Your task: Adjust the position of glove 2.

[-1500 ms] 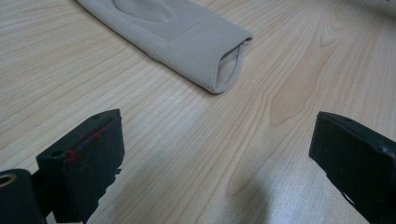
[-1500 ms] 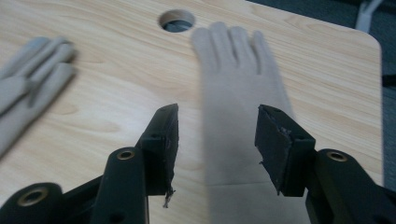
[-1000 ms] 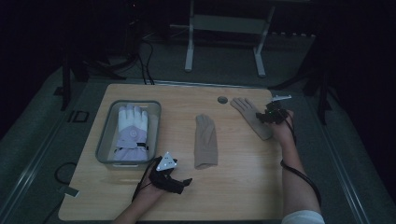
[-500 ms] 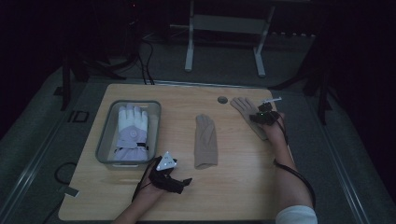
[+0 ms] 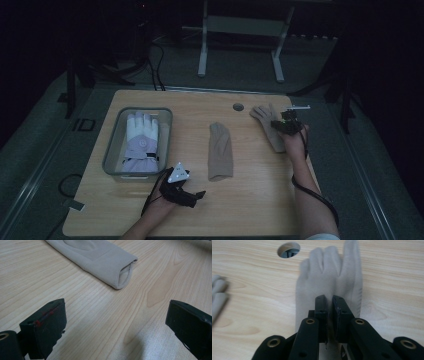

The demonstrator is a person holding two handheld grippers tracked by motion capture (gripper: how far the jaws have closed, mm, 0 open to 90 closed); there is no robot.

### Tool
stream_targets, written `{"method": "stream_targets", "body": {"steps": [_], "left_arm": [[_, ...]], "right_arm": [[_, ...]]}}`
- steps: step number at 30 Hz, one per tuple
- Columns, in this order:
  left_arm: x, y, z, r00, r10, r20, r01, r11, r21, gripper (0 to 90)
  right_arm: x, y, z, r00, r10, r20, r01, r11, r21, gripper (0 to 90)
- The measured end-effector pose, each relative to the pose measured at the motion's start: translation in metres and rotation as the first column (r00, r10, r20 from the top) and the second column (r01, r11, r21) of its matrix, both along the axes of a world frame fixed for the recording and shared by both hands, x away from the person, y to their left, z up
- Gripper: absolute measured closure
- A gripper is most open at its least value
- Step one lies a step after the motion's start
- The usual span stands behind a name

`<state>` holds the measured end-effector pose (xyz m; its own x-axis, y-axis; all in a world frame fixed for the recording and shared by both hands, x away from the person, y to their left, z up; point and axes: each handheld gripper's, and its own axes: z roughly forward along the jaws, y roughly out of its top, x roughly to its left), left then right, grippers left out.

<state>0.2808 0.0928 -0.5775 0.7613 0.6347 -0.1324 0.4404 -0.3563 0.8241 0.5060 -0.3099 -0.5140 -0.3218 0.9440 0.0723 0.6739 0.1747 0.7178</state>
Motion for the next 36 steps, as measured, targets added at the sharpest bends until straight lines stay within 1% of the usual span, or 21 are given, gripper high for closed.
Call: {"method": "stream_targets", "body": {"steps": [3, 6, 7, 8, 9, 10, 11, 13, 14, 15, 16, 19, 22, 24, 26, 27, 29, 31, 33, 34, 36], "left_arm": [[0.000, 0.000, 0.000, 1.0000, 0.000, 0.002, 0.000, 1.0000, -0.001, 3.7], [-0.001, 0.000, 0.000, 1.0000, 0.003, 0.008, -0.003, 1.0000, 0.003, 3.7], [-0.001, -0.001, 0.000, 1.0000, 0.003, 0.009, -0.003, 1.0000, 0.008, 3.7], [-0.001, -0.001, 0.000, 0.9999, 0.003, 0.010, -0.003, 0.9999, 0.010, 3.7], [-0.001, -0.001, 0.000, 0.9999, 0.003, 0.010, -0.003, 0.9999, 0.010, 3.7], [-0.001, -0.001, 0.000, 0.9999, 0.005, 0.012, -0.006, 0.9999, 0.010, 3.7], [-0.001, -0.001, 0.000, 0.9999, 0.006, 0.013, -0.006, 0.9999, 0.011, 3.7], [-0.002, -0.002, 0.000, 0.9999, 0.004, 0.017, -0.004, 0.9999, 0.014, 3.7], [-0.002, -0.002, 0.000, 0.9998, 0.003, 0.017, -0.003, 0.9999, 0.013, 3.7], [-0.002, -0.002, 0.000, 0.9998, 0.003, 0.017, -0.003, 0.9999, 0.013, 3.7], [-0.002, -0.002, 0.000, 0.9998, 0.003, 0.018, -0.003, 0.9999, 0.013, 3.7], [-0.002, -0.002, 0.000, 0.9998, 0.002, 0.019, -0.003, 0.9999, 0.014, 3.7], [-0.002, -0.002, 0.000, 0.9998, 0.001, 0.020, -0.001, 0.9999, 0.016, 3.7], [-0.002, -0.002, 0.000, 0.9998, 0.002, 0.021, -0.003, 0.9998, 0.017, 3.7], [-0.002, -0.002, 0.000, 0.9998, 0.002, 0.021, -0.002, 0.9998, 0.017, 3.7], [-0.002, -0.002, 0.000, 0.9997, 0.002, 0.023, -0.002, 0.9999, 0.017, 3.7], [-0.002, -0.002, 0.000, 0.9997, 0.002, 0.023, -0.002, 0.9998, 0.018, 3.7], [-0.002, -0.002, 0.000, 0.9997, 0.001, 0.025, -0.001, 0.9999, 0.016, 3.7], [-0.002, -0.002, 0.000, 0.9997, 0.000, 0.024, 0.000, 0.9999, 0.016, 3.7], [-0.002, -0.002, 0.000, 0.9997, -0.002, 0.024, 0.002, 0.9998, 0.020, 3.7], [-0.002, -0.002, 0.000, 0.9998, -0.003, 0.022, 0.002, 0.9998, 0.020, 3.7]], "right_arm": [[-0.013, -0.001, 0.007, 0.9996, -0.017, 0.021, 0.017, 0.9996, 0.025, 83.2], [-0.033, -0.004, 0.014, 0.9965, -0.063, 0.055, 0.060, 0.9967, 0.053, 83.2], [-0.038, -0.004, 0.015, 0.9940, -0.088, 0.066, 0.084, 0.9949, 0.055, 83.2], [-0.044, -0.003, 0.016, 0.9896, -0.122, 0.076, 0.119, 0.9919, 0.045, 83.3], [-0.044, -0.003, 0.016, 0.9896, -0.122, 0.076, 0.119, 0.9919, 0.045, 83.3], [-0.059, -0.004, 0.016, 0.9798, -0.174, 0.099, 0.168, 0.9837, 0.065, 83.2], [-0.064, -0.005, 0.016, 0.9783, -0.184, 0.095, 0.177, 0.9810, 0.080, 83.2], [-0.076, -0.005, 0.015, 0.9754, -0.197, 0.098, 0.189, 0.9780, 0.088, 83.2], [-0.081, -0.005, 0.014, 0.9757, -0.197, 0.096, 0.189, 0.9777, 0.092, 83.1], [-0.081, -0.005, 0.014, 0.9757, -0.197, 0.096, 0.189, 0.9777, 0.092, 83.1], [-0.092, -0.005, 0.011, 0.9763, -0.196, 0.091, 0.188, 0.9781, 0.089, 83.1], [-0.103, -0.005, 0.006, 0.9761, -0.203, 0.077, 0.196, 0.9764, 0.090, 83.1], [-0.111, -0.006, 0.000, 0.9753, -0.214, 0.054, 0.209, 0.9735, 0.093, 83.0], [-0.116, -0.006, -0.005, 0.9727, -0.227, 0.049, 0.222, 0.9706, 0.093, 82.9], [-0.118, -0.005, -0.008, 0.9727, -0.228, 0.043, 0.224, 0.9710, 0.083, 82.8], [-0.123, -0.006, -0.016, 0.9700, -0.241, 0.034, 0.237, 0.9681, 0.081, 82.5], [-0.125, -0.006, -0.025, 0.9702, -0.242, 0.012, 0.240, 0.9678, 0.074, 81.9], [-0.125, -0.006, -0.036, 0.9719, -0.235, -0.007, 0.236, 0.9709, 0.044, 80.8], [-0.125, -0.007, -0.039, 0.9712, -0.238, -0.006, 0.238, 0.9697, 0.054, 80.5], [-0.126, -0.006, -0.039, 0.9716, -0.237, 0.001, 0.236, 0.9708, 0.042, 79.7], [-0.126, -0.004, -0.040, 0.9725, -0.233, 0.004, 0.233, 0.9719, 0.035, 78.3]]}}
